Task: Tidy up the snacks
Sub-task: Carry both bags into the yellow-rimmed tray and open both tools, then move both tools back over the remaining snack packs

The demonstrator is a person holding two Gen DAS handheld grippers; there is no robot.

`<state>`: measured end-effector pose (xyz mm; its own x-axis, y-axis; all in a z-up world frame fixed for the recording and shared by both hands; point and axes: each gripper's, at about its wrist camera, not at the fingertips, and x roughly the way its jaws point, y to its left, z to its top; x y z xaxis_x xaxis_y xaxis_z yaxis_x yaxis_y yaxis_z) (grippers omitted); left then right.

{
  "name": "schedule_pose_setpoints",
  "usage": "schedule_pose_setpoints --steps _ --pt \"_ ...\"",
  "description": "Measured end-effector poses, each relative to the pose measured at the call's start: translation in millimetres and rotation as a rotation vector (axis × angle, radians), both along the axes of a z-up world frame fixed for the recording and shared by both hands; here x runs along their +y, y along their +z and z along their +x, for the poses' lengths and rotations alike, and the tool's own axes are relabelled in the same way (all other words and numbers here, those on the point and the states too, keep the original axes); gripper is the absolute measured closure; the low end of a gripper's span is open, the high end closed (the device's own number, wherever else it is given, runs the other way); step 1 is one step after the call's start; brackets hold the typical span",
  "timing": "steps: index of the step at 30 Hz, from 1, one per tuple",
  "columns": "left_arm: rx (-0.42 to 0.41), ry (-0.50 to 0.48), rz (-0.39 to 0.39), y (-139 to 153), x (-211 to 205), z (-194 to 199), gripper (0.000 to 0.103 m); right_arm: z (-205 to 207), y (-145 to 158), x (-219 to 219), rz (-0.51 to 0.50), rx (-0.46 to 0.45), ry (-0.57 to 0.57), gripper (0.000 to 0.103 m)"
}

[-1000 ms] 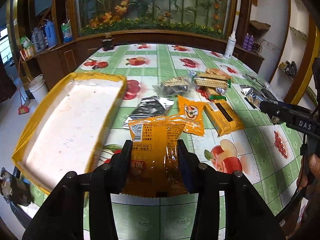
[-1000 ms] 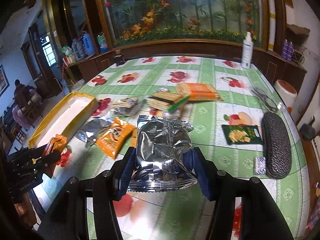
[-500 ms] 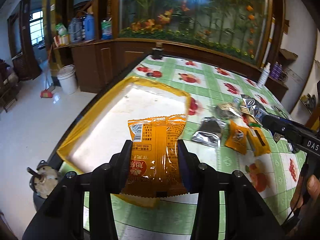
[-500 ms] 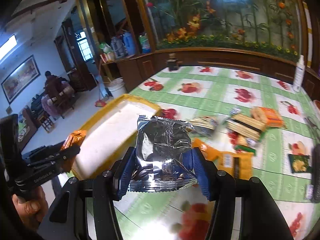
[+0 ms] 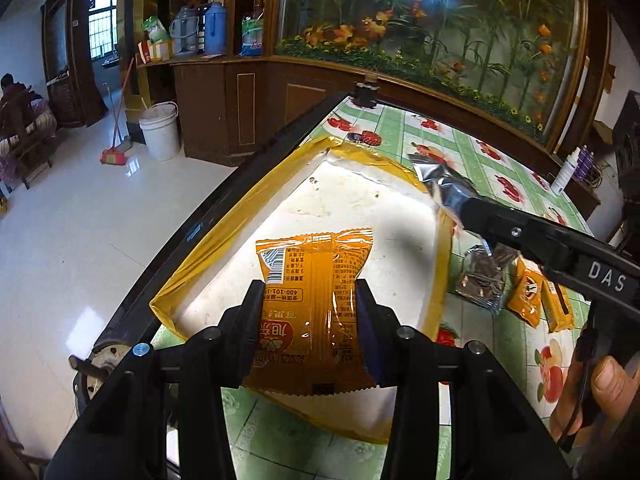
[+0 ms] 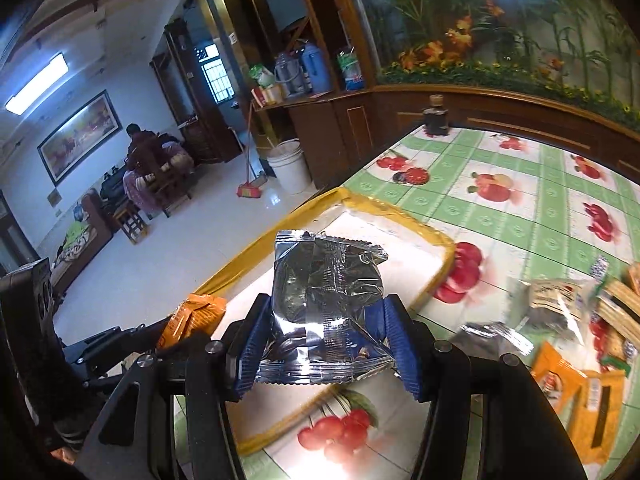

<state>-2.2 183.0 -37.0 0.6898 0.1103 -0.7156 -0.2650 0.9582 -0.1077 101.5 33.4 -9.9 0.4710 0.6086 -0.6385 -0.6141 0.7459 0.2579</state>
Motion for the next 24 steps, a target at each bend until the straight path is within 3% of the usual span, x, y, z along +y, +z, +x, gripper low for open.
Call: schedule_pose_setpoints --steps 15,18,20,22,24 --pt "0.102 0.029 -0.009 -31 16 27 0.057 24 -53 48 -0.094 0.081 0.043 0.044" --pt "0.120 0.052 0.020 -34 16 28 0.046 27 -56 47 -0.083 0.096 0.039 0.041" --pt "0.125 0.061 0.044 -34 16 26 0.040 28 -55 44 -0.074 0.094 0.033 0.034" --pt "0.122 0.062 0.061 -32 15 24 0.025 25 -51 41 -0.071 0.081 0.022 0.033" --pt "0.120 0.060 0.060 -31 14 22 0.020 23 -46 34 -0.056 0.080 0.013 0.030"
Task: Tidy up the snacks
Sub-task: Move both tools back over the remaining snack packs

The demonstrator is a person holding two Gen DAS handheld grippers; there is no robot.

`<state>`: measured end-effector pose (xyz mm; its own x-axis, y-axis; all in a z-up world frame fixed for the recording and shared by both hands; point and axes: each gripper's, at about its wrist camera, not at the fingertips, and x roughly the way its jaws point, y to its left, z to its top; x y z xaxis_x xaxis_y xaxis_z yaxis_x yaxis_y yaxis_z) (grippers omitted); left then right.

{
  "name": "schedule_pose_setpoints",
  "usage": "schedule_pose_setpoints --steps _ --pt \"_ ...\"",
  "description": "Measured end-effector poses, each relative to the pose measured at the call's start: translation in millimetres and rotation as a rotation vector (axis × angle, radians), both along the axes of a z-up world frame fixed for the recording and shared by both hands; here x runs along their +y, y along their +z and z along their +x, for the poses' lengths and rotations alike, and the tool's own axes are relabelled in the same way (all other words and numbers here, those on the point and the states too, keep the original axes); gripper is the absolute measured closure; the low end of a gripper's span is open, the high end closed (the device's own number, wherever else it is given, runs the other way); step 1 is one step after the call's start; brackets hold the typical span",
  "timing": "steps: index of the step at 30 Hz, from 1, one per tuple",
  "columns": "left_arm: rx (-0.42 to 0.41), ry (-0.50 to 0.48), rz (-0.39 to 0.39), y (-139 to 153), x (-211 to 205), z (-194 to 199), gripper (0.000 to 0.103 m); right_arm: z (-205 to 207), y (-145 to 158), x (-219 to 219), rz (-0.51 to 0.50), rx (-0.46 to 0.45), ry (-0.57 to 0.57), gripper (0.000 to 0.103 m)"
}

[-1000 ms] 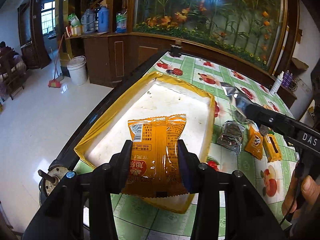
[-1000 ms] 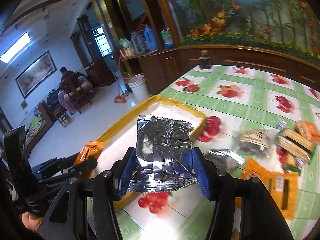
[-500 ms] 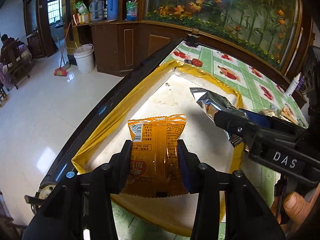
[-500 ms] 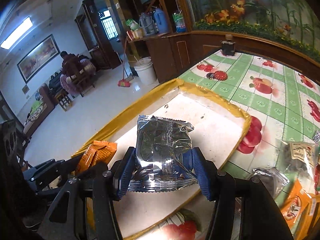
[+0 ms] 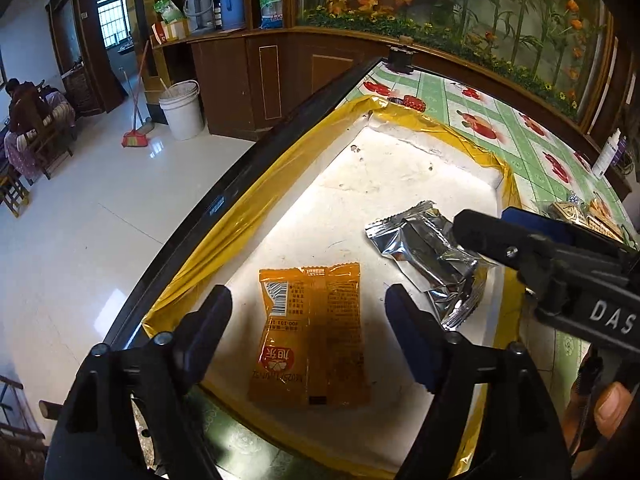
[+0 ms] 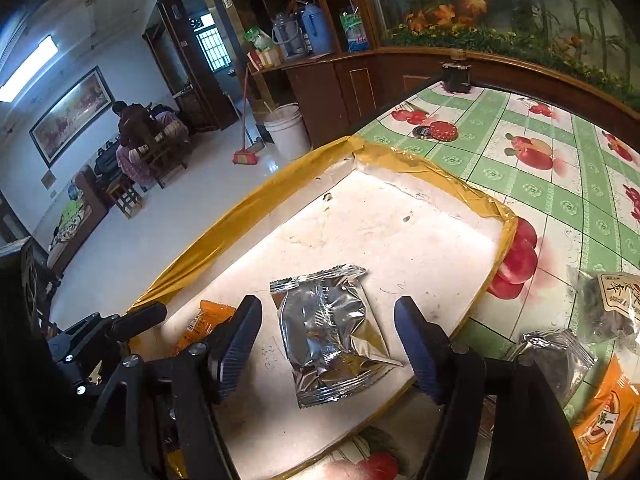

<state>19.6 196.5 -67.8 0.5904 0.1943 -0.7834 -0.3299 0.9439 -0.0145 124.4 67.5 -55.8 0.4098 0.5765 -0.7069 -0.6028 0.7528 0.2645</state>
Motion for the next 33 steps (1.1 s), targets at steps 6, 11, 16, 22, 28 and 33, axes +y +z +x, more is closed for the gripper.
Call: schedule_pose_setpoints --steps 6,11,16,22,28,33 --pt "-0.022 0.000 -0.007 9 -6 -4 0.019 -7 14 -29 0.015 -0.019 -0.049 0.023" --pt "-0.043 -0.029 0.009 20 -20 -6 0.019 -15 22 -60 0.006 -0.045 -0.096 0.021" --pt "-0.060 -0.069 0.007 28 -38 -7 0.019 -28 26 -102 -0.022 -0.078 -0.160 0.017" --pt "-0.059 -0.152 -0.006 31 -70 -2 0.019 -40 21 -166 -0.077 -0.105 -0.272 0.016" --pt "-0.054 -0.247 -0.008 33 -110 5 0.019 -45 12 -221 -0.085 -0.079 -0.378 0.016" --pt "-0.043 -0.325 0.000 33 -146 12 0.019 -46 5 -252 -0.091 -0.063 -0.441 0.015"
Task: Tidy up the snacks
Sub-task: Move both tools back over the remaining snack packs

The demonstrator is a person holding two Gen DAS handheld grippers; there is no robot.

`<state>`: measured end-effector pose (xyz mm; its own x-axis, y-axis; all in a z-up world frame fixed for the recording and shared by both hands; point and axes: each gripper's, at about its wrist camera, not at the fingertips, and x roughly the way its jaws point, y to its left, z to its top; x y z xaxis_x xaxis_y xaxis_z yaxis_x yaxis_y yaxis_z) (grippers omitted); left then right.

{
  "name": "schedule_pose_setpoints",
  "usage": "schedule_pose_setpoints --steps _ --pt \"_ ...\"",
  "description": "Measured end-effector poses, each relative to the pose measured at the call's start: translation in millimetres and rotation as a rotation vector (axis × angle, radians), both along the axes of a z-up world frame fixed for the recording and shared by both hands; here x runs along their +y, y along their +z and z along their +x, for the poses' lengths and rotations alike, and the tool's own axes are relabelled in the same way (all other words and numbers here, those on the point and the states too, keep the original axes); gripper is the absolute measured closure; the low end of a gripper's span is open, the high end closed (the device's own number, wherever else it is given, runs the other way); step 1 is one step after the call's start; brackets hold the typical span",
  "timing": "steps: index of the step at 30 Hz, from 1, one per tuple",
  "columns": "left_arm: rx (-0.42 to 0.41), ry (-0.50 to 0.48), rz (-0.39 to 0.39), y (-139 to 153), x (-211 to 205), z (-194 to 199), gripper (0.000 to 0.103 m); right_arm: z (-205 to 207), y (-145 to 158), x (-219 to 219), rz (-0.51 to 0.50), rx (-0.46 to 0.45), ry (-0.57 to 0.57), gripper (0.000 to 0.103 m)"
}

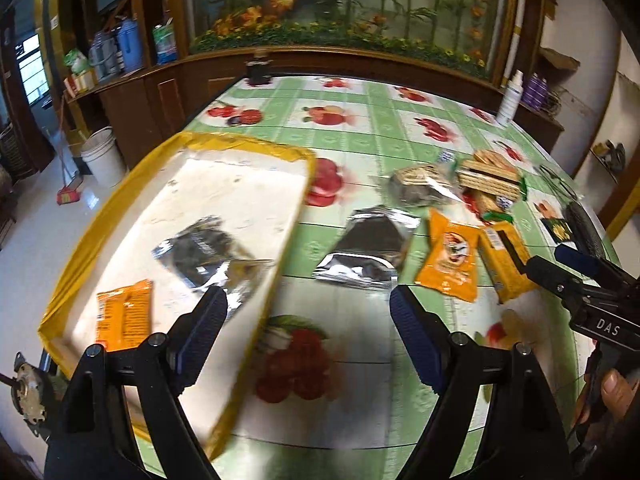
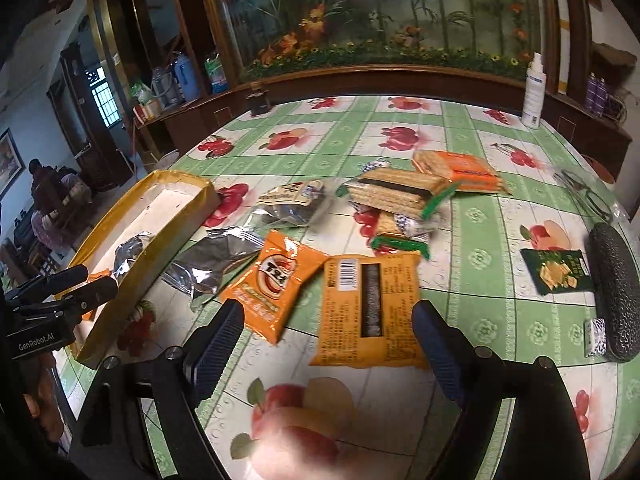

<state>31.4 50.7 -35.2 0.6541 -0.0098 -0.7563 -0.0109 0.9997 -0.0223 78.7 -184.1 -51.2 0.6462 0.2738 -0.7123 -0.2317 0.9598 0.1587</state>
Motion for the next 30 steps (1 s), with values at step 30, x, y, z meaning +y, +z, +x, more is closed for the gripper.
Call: schedule_pose_setpoints --steps 30 --pt "0.016 -0.131 0.074 -26 -55 44 0.019 20 -25 -2 -0.079 0.048 -0.046 0.014"
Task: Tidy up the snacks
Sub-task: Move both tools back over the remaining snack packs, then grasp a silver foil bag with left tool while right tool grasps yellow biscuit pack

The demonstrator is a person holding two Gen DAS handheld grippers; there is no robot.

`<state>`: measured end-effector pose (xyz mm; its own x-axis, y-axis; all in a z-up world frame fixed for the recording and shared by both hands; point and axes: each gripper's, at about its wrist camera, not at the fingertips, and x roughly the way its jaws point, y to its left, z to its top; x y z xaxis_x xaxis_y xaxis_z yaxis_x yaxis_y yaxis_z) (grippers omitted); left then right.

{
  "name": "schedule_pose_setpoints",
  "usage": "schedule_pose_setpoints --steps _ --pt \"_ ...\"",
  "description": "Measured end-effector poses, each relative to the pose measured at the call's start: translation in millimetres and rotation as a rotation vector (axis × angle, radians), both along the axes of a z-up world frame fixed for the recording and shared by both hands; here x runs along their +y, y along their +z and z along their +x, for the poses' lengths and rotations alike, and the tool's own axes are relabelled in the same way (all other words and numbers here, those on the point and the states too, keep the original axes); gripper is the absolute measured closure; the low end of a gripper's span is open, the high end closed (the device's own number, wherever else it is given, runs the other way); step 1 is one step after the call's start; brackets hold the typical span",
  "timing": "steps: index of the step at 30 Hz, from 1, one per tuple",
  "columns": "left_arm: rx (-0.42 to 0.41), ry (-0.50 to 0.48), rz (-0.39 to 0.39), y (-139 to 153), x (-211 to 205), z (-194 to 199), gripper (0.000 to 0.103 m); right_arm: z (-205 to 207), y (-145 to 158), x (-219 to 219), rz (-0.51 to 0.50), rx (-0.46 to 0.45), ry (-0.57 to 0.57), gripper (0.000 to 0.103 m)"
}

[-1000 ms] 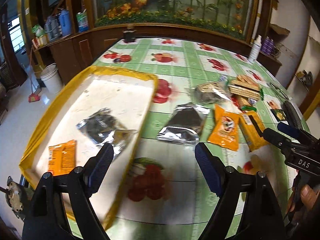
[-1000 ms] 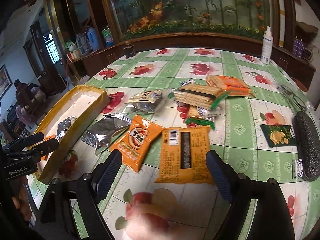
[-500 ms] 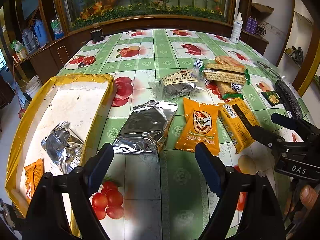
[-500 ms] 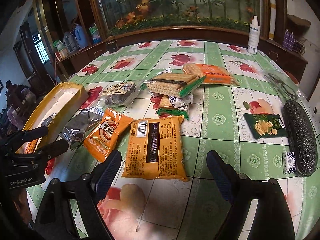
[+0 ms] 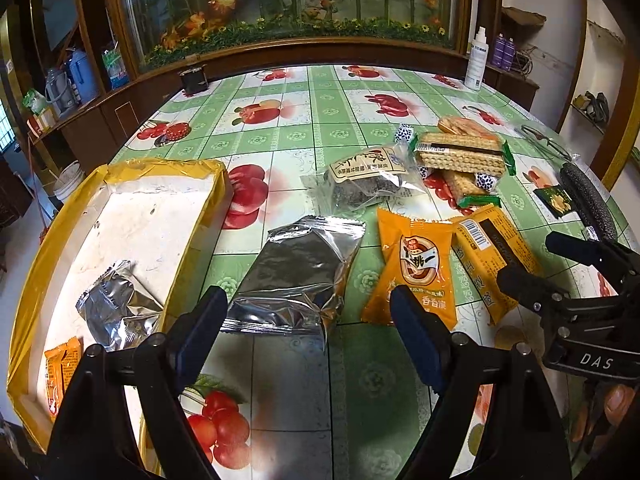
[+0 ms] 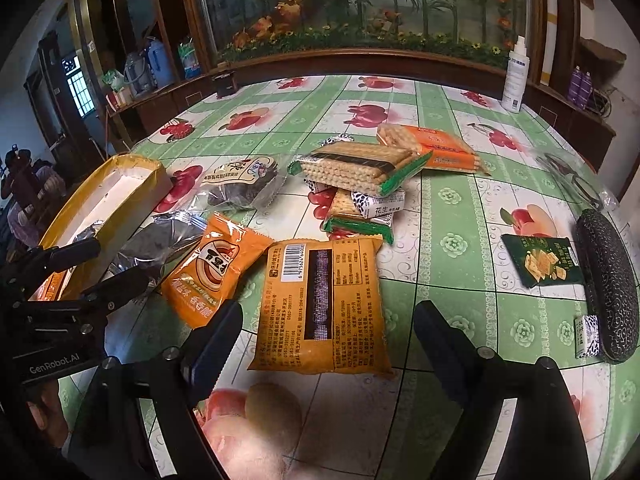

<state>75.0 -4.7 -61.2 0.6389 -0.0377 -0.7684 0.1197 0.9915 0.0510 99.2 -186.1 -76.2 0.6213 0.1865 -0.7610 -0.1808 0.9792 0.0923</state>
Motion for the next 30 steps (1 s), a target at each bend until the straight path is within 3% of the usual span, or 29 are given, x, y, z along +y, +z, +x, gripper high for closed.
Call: schedule_pose_setpoints --steps 17,30 --pt "0.041 -0.036 0.052 -16 -1 23 0.019 19 -11 -1 -0.001 0.061 -0.032 0.014" --pt "0.078 -0.067 0.028 -22 14 43 0.016 33 -19 6 -0.026 0.091 -0.039 0.014"
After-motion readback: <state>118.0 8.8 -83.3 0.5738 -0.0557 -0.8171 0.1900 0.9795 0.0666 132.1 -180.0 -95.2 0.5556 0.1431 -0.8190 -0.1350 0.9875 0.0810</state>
